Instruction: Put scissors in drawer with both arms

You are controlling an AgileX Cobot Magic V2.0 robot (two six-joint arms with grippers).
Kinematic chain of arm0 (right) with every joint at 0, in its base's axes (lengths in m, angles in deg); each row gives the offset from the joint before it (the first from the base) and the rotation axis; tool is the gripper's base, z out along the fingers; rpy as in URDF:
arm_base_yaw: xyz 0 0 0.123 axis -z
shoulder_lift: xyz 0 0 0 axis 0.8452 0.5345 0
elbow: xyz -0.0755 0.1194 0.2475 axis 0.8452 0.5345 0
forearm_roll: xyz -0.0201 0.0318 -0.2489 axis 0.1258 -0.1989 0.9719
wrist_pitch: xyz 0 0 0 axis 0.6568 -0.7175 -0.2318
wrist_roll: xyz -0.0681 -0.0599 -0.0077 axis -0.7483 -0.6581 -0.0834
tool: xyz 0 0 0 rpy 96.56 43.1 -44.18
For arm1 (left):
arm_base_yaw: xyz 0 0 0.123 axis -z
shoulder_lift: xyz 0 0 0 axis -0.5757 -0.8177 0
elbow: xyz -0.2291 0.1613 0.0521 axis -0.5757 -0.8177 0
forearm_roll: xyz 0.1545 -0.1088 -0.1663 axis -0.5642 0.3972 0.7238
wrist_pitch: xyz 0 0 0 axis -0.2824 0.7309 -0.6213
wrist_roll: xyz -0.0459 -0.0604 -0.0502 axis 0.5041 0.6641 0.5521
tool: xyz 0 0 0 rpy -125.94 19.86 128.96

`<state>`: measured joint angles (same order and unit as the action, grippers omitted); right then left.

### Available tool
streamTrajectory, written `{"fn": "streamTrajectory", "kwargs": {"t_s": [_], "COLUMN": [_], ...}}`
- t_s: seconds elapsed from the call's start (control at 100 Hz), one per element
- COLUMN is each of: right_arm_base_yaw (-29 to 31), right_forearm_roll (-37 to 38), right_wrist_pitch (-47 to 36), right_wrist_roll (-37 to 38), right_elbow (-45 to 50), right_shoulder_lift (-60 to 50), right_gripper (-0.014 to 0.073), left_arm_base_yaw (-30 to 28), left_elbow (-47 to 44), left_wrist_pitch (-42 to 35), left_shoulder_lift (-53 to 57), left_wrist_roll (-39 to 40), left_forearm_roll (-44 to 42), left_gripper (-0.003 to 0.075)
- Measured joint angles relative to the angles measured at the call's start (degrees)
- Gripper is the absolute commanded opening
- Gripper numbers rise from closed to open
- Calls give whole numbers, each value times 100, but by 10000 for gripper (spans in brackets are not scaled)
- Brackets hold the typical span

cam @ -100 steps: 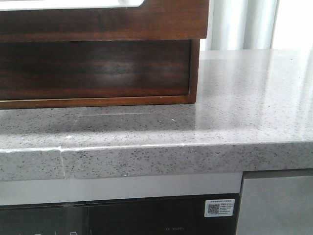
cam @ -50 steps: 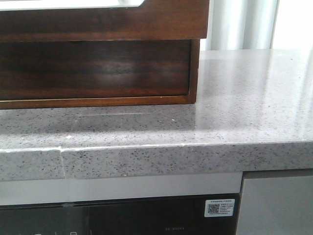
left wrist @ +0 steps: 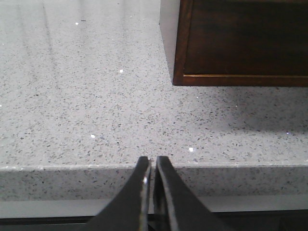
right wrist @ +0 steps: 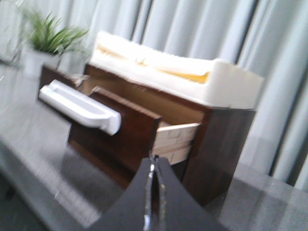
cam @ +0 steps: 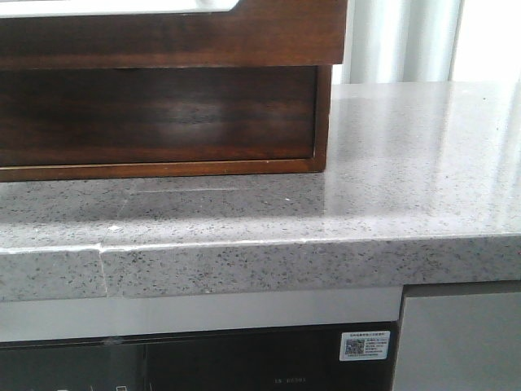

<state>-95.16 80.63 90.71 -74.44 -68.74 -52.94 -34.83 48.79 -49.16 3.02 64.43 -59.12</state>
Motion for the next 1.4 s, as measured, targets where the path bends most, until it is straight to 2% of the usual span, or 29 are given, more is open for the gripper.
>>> {"fn": "streamTrajectory", "kwargs": {"t_s": [0.13,0.27,0.48,0.61,0.75,0.89,1.07,1.23,1.4], "right_arm_base_yaw": [538,1404,2829,3656,4340,4470,4470,4470,4470], "right_forearm_roll": [809,1063,1108,1108,1108,1056,349,227,237], "right_wrist_pitch": [-1105,-1549,-1588,-1609,-1009,-156,786,1527,1568], "right_wrist_roll": [1039,1893,2882,3016,3042,2961,1979,1689,1643], "right_elbow": [585,999,1333,1333,1333,1333,1333,1333,1333], "right_shoulder_lift": [0,0,0,0,0,0,0,0,0], "right_gripper": [-55,-55,-55,-55,-55,-55,-55,-55,-55], "left_arm_base_yaw": [0,0,0,0,0,0,0,0,0], "left_elbow": [0,0,0,0,0,0,0,0,0], "left_wrist_pitch": [0,0,0,0,0,0,0,0,0], "left_shoulder_lift": [0,0,0,0,0,0,0,0,0], "left_wrist_roll": [0,0,0,0,0,0,0,0,0], "left_forearm_roll": [0,0,0,0,0,0,0,0,2], "left_gripper": [-20,-19,-20,-20,-19,-20,-19,-19,-20]}}
